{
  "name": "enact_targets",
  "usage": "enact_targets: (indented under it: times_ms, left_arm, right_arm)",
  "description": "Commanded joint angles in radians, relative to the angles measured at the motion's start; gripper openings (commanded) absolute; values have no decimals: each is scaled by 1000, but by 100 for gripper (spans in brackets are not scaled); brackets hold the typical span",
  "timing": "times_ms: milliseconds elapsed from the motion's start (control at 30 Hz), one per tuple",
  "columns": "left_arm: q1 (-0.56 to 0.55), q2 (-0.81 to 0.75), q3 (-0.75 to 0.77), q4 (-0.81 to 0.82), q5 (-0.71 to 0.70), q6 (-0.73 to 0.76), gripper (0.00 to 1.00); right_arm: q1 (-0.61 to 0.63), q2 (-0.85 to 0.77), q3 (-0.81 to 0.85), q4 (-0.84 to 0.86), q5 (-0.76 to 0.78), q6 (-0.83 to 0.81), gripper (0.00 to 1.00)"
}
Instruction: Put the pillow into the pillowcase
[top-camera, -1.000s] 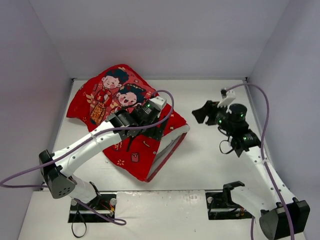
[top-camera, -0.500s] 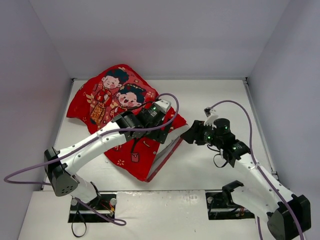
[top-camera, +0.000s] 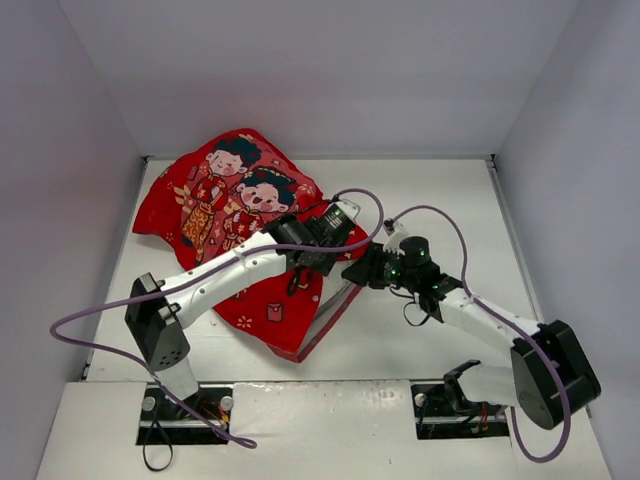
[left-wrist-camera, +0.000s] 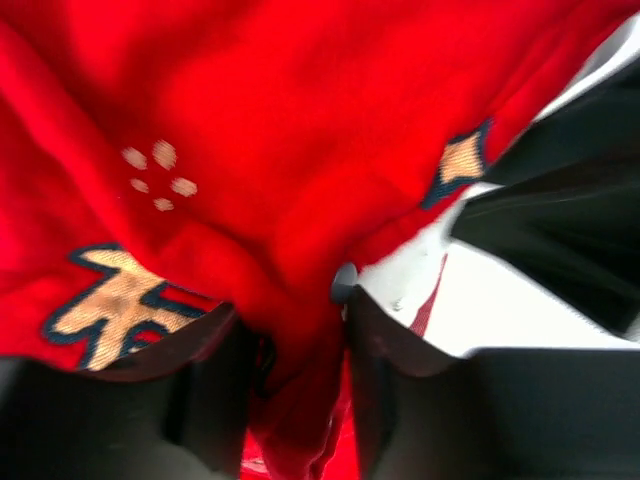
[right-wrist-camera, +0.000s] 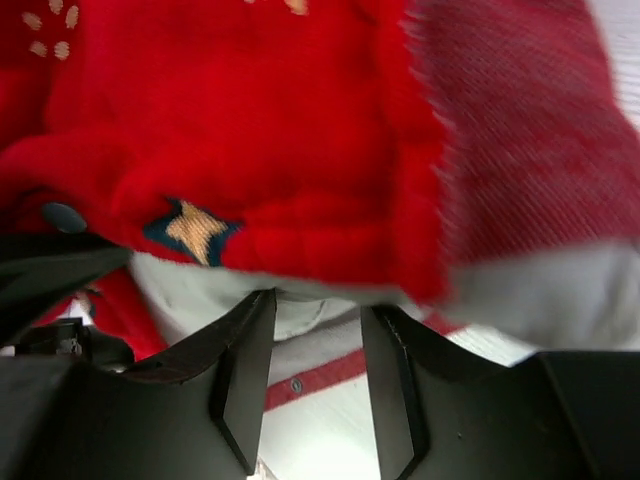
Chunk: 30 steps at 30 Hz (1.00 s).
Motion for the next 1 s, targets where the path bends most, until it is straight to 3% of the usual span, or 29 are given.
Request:
enact_targets:
  times_ms: [0,33,67,100,233,333,533,600,700,733,800,967]
  left_arm:
    - [-19,-43,123,35,-27,57,30]
    - [-24,-43,137,33,-18,64,27]
    - [-27,-45,161,36,-1,71,7]
    - [-36,-45,174,38,38,78,0]
    - [-65,-36,231,39,181,69,0]
    - [-128,-33,303,53,299,42,0]
    - [-162,-108,242,116,324,-3,0]
    - [-161,-132,222,113,309,-2,0]
    - [-161,-206,157,111,176,0,44]
    - [-161,-236,93,111,119,-5,67]
    - [-162,-338,18,111,-18,-24,75]
    - [-162,-510,-201,108,-62,-81,79]
  right_arm:
    - [27,52,79,213,-33,5,35]
    - [28,66,82,253,-36,5,33]
    - [30,101,85,272,-37,6,32]
    - [33,120,89,296,-43,8,30]
    - [48,236,123,493,-91,38,17]
    - [71,357,210,610,-99,74,14]
    - [102,502,361,675,-66,85,17]
    - [96,513,389,657,-66,78,26]
    - [71,487,396,538,-56,13,37]
    - [65,461,393,501,-45,-35,40]
    - [47,438,389,400,-37,-81,51]
    - [5,321,357,157,45,-252,66]
